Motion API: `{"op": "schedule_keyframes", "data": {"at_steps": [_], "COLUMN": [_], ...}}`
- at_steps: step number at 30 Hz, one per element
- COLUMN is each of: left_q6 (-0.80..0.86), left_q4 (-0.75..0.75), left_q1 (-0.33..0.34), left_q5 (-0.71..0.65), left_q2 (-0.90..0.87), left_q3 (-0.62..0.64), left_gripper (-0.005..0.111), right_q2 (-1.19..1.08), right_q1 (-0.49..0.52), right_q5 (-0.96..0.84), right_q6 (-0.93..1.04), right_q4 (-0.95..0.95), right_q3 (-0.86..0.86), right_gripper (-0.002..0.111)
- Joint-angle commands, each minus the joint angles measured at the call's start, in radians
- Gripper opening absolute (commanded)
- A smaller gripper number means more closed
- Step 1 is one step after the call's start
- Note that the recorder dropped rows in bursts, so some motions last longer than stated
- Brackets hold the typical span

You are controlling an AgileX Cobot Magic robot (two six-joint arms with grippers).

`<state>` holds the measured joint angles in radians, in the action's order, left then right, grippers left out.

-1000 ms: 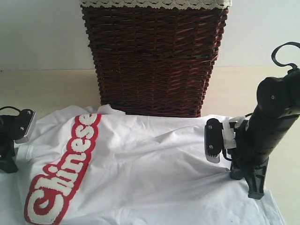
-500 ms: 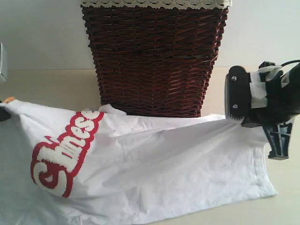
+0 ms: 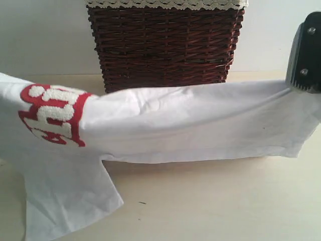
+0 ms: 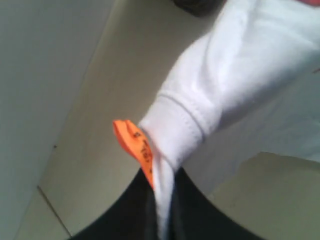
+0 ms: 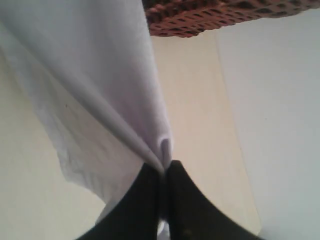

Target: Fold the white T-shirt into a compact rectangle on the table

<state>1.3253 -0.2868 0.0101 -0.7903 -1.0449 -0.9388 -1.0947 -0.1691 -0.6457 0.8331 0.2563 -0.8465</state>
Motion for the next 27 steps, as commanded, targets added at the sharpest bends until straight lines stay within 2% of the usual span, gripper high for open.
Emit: {"op": "schedule_keyframes", "data": {"at_steps": [1, 6, 13, 19, 23, 27], "left_q6": [-0.056, -0.085, -0.204, -0.212, -0.25, -0.299], "left_q4": [0.013, 0.061, 0.228, 0.235, 0.232, 0.226], "left_q1": [-0.002, -0.047, -0.142, -0.21, -0.269, -0.342], "left_q5": [0.015, -0.028, -0.058, -0.116, -0.26, -0.425], "left_q2": [0.114, 0.229, 0.315, 0.403, 0.469, 0.553], "left_q3": [0.002, 0.002, 0.002, -0.074, -0.157, -0.191], "left_gripper": [0.0, 0.0, 0.0, 0.0, 0.0, 0.0], "right_q2": [0.086, 0.171, 0.272, 0.406, 0.489, 0.539], "right_q1": [0.001, -0.006, -0.028, -0.028, -0.071, -0.136], "right_q5": [-0.006, -0.034, -0.039, -0.065, -0.152, -0.384], "right_q6": [-0.111, -0.113, -0.16, -0.217, -0.293, -0.276], "right_q4": [-0.018, -0.007, -0.006, -0.02, -0.102, -0.153], "right_q3": [0.001, 0.001, 0.001, 0.001, 0.001, 0.001], "right_gripper": [0.0, 0.0, 0.0, 0.0, 0.0, 0.0]}}
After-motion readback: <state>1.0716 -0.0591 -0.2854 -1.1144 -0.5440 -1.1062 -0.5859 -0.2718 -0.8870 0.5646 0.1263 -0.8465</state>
